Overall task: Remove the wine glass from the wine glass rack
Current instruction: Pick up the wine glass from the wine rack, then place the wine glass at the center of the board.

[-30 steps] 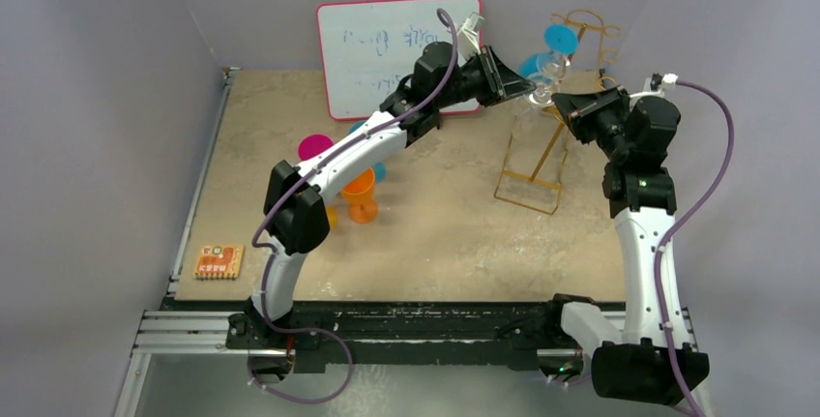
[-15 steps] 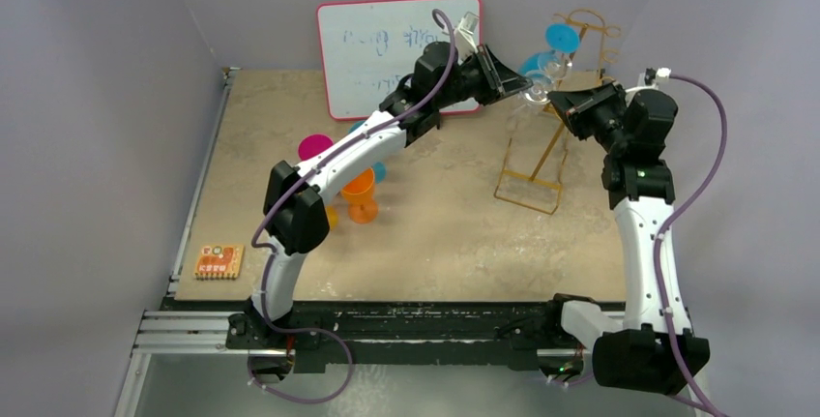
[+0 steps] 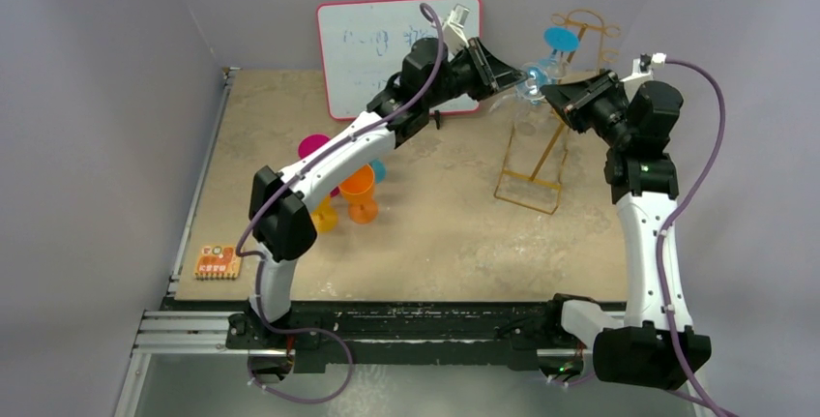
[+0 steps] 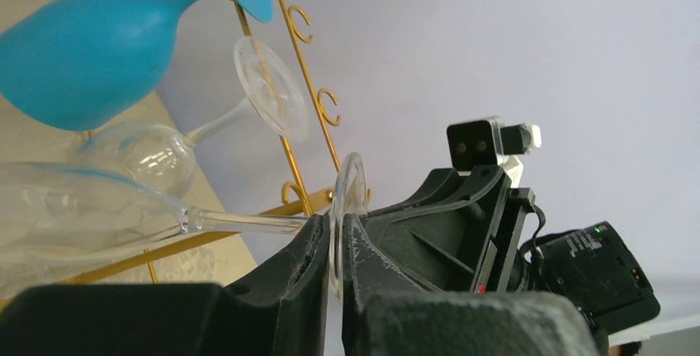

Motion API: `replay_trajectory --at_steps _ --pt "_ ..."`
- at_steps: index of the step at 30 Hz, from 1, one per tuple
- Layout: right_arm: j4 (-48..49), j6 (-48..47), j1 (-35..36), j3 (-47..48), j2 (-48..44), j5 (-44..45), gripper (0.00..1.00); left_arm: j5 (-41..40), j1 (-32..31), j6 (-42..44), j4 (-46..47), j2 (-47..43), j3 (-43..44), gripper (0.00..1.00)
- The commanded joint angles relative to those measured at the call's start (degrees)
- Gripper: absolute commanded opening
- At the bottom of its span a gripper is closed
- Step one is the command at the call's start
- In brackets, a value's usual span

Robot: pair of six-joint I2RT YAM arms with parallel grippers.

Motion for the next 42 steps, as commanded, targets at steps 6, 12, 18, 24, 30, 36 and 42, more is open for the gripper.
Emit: replay_trajectory --at_steps 6,12,18,24,30,36,42 --pt "7.02 -3.63 0.83 -0.15 -1.21 -10.53 0.27 0.86 -1.08 1.22 9.48 -13.96 -12.33 0.0" --pt "7.5 -6.13 1.0 0.07 -1.51 -17.15 0.31 -0.84 -1.08 2.22 10.23 -18.81 -17.06 0.0" --pt "4.38 -11.16 1.75 -0.25 -3.25 -22.34 0.44 -0.03 -1.17 2.95 10.13 -22.3 -21.03 0.0" --pt "3.47 -12.14 4.55 -5.45 -6.95 -27.34 0.54 -0.93 -1.35 4.48 13.34 -30.88 -33.03 0.0" --pt "9.71 -7.21 17.26 -12.59 -9.9 -24.91 0.57 -1.19 -2.0 7.08 11.57 -37.82 -40.71 0.0" --pt "18.46 0.83 21.63 -22.52 -13.11 -22.65 0.3 -1.82 -4.26 6.67 11.32 -45.61 -53.54 0.0" --pt "21.12 2.02 25.23 -29.32 -15.87 -23.06 0.1 -6.04 -4.38 6.07 11.17 -51.62 -60.27 0.0"
